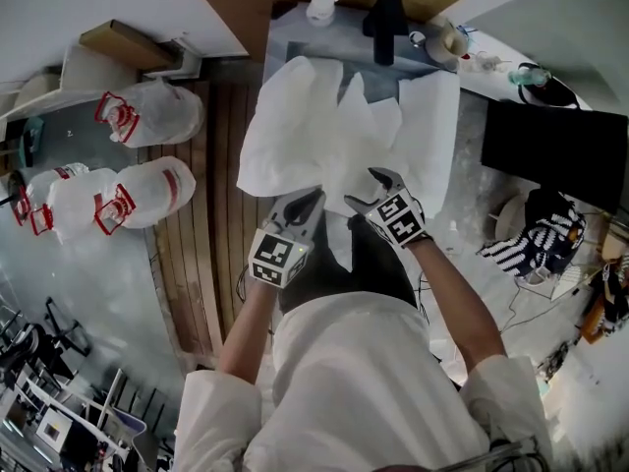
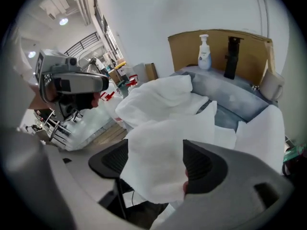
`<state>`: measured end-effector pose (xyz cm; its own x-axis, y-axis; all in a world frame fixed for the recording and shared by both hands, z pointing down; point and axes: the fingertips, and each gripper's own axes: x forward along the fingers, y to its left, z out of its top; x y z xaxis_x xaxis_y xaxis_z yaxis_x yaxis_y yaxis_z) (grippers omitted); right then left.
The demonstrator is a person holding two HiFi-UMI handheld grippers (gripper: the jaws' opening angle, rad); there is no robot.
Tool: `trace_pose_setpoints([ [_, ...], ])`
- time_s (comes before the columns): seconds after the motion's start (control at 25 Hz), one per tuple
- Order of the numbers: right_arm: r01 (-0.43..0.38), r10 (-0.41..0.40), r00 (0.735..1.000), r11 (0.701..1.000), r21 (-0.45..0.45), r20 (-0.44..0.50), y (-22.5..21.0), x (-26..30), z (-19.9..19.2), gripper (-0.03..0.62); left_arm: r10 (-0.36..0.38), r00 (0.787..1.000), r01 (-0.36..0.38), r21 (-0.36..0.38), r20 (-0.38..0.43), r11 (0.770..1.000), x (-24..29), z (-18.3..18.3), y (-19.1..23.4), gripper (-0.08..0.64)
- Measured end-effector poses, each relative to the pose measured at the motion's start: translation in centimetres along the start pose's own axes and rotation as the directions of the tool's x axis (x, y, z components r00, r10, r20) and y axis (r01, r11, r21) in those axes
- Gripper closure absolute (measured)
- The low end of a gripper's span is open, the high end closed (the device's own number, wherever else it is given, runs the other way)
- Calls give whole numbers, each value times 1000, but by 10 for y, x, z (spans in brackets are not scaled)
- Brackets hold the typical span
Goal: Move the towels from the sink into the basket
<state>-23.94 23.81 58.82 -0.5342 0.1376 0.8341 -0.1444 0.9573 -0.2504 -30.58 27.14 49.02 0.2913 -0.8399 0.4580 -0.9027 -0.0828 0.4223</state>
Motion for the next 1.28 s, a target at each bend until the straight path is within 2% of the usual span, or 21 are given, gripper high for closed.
trace_pose_setpoints([
  [0.2, 25, -29, 995, 999, -37, -100, 1, 19, -7, 224, -9, 1000, 9, -7, -11, 1000, -1, -6, 2, 545],
  [0.32, 7, -12, 989, 999, -38, -146, 5, 26, -10, 290, -9, 1000, 9, -11, -17, 1000, -2, -8, 5, 545],
  [0.48, 12, -17, 987, 999, -29, -161, 6, 26, -10, 385, -13, 1000, 13, -13, -22, 1000, -6, -10, 8, 545],
  [0.6, 12, -10, 990, 1000, 13, -140, 4, 22, -8, 465, -17, 1000, 16, -17, -18, 1000, -8, -8, 9, 545],
  [0.72, 17, -14, 992, 1000, 22, -124, -1, 12, -6, 502, -23, 1000, 23, -19, -20, 1000, -8, -5, 10, 543],
  [0.88, 33, -32, 996, 999, 16, -79, -4, -11, 1, 509, -37, 999, 36, -23, -28, 999, -9, 2, 10, 543],
  [1.28, 60, -67, 995, 995, 85, 79, -20, -76, 40, 511, -105, 993, 106, 3, -46, 994, 0, 20, -10, 526],
])
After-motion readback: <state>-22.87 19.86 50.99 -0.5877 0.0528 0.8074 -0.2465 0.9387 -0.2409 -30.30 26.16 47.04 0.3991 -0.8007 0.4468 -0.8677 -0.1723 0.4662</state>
